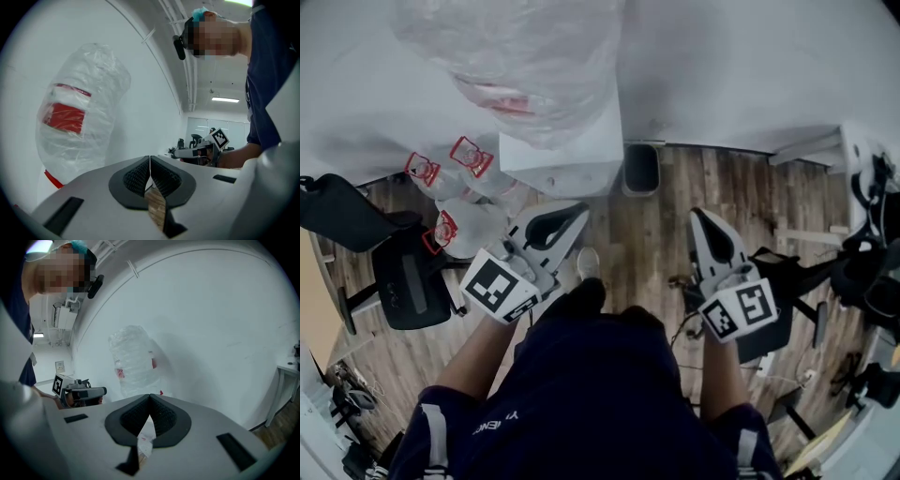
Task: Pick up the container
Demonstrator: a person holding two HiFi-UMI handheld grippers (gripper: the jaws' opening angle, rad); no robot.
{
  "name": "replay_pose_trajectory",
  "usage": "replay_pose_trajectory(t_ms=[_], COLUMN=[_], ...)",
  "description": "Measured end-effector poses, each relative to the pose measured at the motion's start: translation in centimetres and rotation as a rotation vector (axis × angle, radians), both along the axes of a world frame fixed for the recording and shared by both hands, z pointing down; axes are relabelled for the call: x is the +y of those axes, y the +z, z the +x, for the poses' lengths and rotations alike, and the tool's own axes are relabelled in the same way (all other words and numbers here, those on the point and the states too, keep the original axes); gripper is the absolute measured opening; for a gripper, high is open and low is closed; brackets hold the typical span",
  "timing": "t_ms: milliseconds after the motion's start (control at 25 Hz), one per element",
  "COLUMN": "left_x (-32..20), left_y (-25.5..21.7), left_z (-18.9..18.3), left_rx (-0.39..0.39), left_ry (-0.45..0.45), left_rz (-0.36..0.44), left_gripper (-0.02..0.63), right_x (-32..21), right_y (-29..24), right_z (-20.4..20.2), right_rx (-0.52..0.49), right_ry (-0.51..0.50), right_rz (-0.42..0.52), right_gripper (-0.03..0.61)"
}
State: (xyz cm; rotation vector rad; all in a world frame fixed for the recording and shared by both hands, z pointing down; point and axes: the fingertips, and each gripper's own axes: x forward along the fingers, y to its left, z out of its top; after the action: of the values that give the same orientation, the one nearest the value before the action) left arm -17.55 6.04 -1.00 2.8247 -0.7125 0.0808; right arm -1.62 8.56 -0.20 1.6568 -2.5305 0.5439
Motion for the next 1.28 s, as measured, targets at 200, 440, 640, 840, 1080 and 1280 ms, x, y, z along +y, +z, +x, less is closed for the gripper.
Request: replay_pose_trajectory(t_ms=[200,440,640,840,1080,1280], left_x=[-2.8,-5.3,-6.0,-6.9,-7.1,-8.1], left_y=[0.9,2.8,5.7,10.1,15.8,21.4], left_z=[0.3,0.9,2.9,6.5,12.4,15.6], left_rx=[-0.015,-0.054,-0.081,-0.115,-0.140,-0.159], left_ry=[0.022,0.028,0.013,-0.022,-0.026,-0.035], left_rz=[-0.010,-0.021,-0.079,-0.146,-0.203,-0.253], left_gripper=[0.028,0.028,0.028,0.028,0.028,0.028], right_x=[-3.1,-6.3,-9.6,-13.2,-16.6,-18.8], right_y=[0.6,2.6,5.5,9.6,17.0,25.2], right_z=[0.1,0.9,2.5,5.7,9.7,11.8], right_rx=[0.007,0.022,0.032,0.029,0.027,0.036], right_ry=[0.013,0.002,-0.023,-0.037,-0.064,-0.067], right_rz=[-0.011,-0.027,-0.058,-0.082,-0.150,-0.227], right_gripper=[0.005,0.005,0.005,0.005,0.005,0.005])
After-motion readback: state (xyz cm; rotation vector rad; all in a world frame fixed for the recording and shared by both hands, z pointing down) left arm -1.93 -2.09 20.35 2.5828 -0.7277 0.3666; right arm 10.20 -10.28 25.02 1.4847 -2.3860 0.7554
